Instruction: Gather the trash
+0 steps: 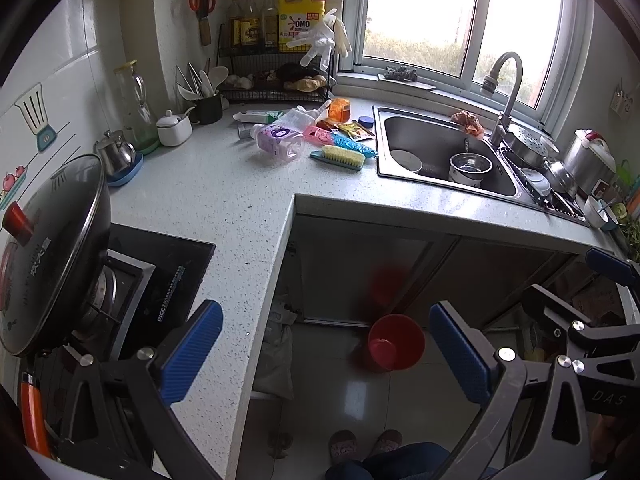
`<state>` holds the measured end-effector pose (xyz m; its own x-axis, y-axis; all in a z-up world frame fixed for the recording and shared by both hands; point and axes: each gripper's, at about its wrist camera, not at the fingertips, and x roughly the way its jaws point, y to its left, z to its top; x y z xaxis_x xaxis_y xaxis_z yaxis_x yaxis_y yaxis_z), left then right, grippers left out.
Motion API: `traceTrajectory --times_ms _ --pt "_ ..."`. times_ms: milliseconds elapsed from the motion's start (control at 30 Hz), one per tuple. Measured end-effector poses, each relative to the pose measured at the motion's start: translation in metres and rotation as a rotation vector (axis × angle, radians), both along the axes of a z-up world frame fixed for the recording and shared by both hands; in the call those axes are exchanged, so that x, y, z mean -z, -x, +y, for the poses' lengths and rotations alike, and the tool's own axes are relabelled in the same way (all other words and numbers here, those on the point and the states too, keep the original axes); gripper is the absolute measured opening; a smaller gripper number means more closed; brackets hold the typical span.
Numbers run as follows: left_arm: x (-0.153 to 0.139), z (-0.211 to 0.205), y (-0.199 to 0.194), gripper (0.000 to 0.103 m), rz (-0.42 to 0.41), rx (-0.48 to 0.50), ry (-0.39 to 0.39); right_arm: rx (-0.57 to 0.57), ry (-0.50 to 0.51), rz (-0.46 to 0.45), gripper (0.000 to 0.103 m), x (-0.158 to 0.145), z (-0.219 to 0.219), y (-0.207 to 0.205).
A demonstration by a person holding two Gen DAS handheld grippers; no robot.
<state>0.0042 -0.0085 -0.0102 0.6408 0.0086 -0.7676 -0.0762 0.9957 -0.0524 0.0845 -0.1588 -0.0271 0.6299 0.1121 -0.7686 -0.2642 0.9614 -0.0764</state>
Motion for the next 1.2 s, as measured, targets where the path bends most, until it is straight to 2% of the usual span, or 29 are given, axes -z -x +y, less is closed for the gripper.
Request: traceTrajectory --times_ms 667,800,967,1200 --pt "-0.004 -0.01 -0.005 0.103 0.021 -0.022 0.007 -0.023 0.016 0.005 0.103 -0.004 -0.006 -0.007" --pt "-0.008 -0.017 -0.008 0.103 0.017 -0.043 -0.019 -0.052 0.005 0.005 0.103 -0.002 -0.009 -0.014" --pt "-0.01 -0.025 -0.022 0.103 0.02 -0.078 -0.022 -0.094 -0.011 0.016 0.103 -0.003 -0.014 -0.028" --pt "-0.011 -0.03 -0.055 0.103 0.03 -0.1 -0.065 -0.135 -0.037 0.032 0.103 0.004 -0.014 -0.054"
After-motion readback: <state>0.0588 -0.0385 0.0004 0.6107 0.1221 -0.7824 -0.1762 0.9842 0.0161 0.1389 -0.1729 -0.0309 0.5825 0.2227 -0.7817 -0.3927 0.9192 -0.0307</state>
